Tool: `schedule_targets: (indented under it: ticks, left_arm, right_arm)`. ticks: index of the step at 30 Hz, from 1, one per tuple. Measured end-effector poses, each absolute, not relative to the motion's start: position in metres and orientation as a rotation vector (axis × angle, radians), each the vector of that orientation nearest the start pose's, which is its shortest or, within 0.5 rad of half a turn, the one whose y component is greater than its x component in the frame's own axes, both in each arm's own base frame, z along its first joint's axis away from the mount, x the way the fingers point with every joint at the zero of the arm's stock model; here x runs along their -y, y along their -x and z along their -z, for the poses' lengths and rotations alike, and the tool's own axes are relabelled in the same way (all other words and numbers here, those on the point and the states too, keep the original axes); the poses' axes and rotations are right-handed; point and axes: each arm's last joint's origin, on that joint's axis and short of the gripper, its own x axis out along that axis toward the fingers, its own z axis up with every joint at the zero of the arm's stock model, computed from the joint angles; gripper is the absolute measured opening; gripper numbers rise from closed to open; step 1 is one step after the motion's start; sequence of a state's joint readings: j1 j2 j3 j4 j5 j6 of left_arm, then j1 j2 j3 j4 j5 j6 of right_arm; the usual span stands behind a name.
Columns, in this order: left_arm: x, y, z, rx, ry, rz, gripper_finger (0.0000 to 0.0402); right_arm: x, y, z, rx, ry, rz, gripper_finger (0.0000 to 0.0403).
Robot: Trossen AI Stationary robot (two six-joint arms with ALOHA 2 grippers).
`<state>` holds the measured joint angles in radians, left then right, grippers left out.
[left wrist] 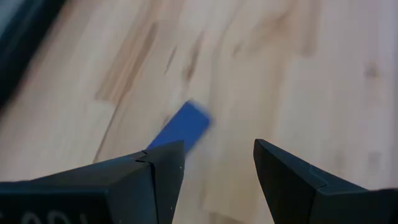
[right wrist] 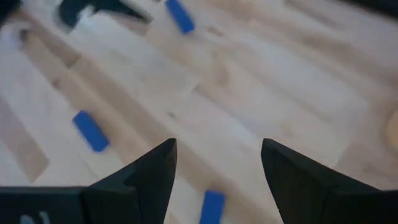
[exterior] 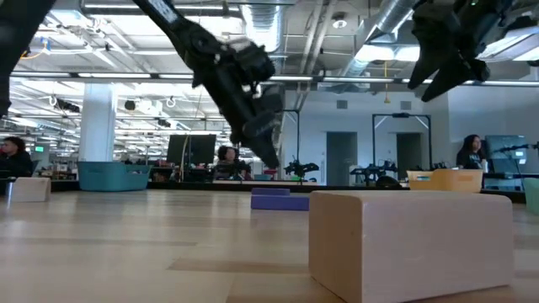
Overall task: Sort & place blocks by color
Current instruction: Put the top left blue block into the blue bin
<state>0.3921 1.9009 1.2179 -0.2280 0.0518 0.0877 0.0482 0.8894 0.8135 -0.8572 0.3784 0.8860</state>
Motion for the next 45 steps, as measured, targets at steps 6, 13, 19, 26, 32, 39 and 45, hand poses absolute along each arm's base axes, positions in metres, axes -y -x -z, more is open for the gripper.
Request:
schedule_targets:
  ticks: [6, 13, 19, 26, 32, 39, 45]
  left_arm:
    - [-0.166, -0.362, -0.163, -0.919, 0.050, -0.222, 0.0178]
    - [-0.179, -0.357, -0.164, -0.935, -0.112, -0.164, 0.0178]
    - [-0.198, -0.347, -0.164, -0.909, -0.070, -0.162, 0.0178]
    - [-0.197, -0.350, -0.165, -0.861, -0.139, -0.069, 0.0178]
    - [-0.202, -0.362, -0.156, -0.950, -0.101, -0.037, 0.0178]
    - [-0.211, -0.383, -0.151, -1.153, -0.127, -0.019, 0.0178]
    - [-0.215, -0.392, -0.153, -1.180, -0.140, 0.018, 0.0178]
  right_arm:
    - [-0.013, -0.163, -0.261, -0.723, -0.648, 0.641, 0.0260]
    - [-0.023, -0.170, -0.251, -0.761, -0.642, 0.630, 0.0260]
    - [-0.024, -0.180, -0.248, -0.753, -0.633, 0.623, 0.0260]
    - [-0.025, -0.183, -0.250, -0.719, -0.644, 0.601, 0.0260]
    - [-0.025, -0.184, -0.252, -0.700, -0.659, 0.592, 0.0260]
    - [-0.027, -0.184, -0.252, -0.697, -0.708, 0.589, 0.0260]
    - [-0.032, -0.183, -0.252, -0.703, -0.720, 0.575, 0.0260]
